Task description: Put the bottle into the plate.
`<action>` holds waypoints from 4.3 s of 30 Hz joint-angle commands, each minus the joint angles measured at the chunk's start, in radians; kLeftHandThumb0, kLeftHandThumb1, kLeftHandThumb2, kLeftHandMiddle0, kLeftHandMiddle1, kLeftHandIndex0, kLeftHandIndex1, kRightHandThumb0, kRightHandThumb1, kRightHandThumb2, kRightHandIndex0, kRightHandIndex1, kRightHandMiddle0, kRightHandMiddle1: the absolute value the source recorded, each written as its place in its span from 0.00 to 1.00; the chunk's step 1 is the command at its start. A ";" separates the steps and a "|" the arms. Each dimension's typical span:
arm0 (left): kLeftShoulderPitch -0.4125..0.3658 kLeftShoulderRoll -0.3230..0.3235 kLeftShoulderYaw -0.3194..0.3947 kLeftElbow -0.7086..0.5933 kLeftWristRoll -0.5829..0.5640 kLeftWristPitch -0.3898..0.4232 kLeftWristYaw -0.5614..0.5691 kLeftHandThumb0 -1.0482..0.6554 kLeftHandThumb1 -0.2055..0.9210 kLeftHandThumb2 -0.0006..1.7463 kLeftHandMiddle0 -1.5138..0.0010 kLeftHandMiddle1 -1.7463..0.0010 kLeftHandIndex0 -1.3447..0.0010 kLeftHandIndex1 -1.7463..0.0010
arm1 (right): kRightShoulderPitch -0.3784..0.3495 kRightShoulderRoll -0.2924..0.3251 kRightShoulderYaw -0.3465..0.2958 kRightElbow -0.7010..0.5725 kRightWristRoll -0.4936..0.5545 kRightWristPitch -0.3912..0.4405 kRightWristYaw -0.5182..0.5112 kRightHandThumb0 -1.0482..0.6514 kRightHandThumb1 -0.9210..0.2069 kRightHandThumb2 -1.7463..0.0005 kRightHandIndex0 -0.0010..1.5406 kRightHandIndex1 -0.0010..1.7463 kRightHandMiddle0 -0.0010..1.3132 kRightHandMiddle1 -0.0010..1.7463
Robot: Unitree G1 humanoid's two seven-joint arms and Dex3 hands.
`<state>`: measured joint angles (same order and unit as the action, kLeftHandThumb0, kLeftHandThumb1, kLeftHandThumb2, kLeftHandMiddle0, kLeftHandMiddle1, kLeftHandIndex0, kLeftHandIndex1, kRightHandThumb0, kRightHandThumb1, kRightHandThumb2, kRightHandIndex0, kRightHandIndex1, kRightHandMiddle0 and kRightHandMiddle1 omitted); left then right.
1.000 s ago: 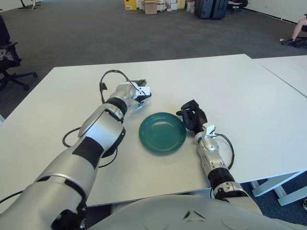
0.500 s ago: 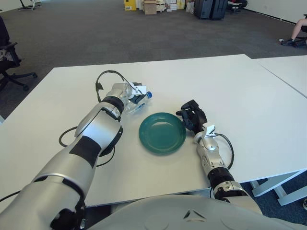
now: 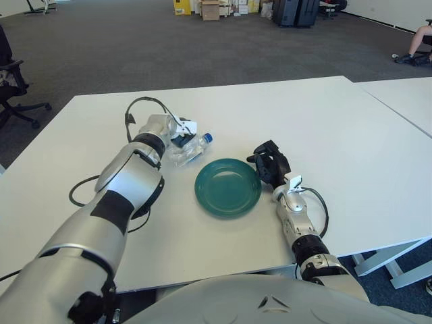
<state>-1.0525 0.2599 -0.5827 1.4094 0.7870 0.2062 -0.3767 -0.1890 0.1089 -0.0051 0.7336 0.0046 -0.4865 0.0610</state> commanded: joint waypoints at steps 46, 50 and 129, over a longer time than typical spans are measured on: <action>-0.048 0.019 0.075 -0.014 -0.079 -0.062 0.002 0.00 1.00 0.79 1.00 1.00 1.00 0.90 | 0.047 0.001 -0.014 0.106 0.015 -0.003 0.017 0.40 0.15 0.57 0.27 0.66 0.22 1.00; -0.086 0.056 0.153 -0.018 -0.151 -0.060 -0.041 0.00 1.00 0.80 1.00 1.00 1.00 0.95 | 0.048 0.004 -0.011 0.103 0.014 -0.001 0.020 0.40 0.15 0.57 0.27 0.66 0.22 1.00; -0.063 0.044 0.020 -0.044 -0.080 -0.181 -0.298 0.00 1.00 0.61 1.00 1.00 1.00 1.00 | 0.003 0.015 -0.024 0.149 0.023 -0.004 0.022 0.40 0.15 0.57 0.25 0.69 0.22 1.00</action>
<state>-1.1182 0.2921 -0.5389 1.3674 0.6807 0.0417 -0.7030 -0.2445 0.1161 -0.0237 0.8259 0.0192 -0.5265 0.0847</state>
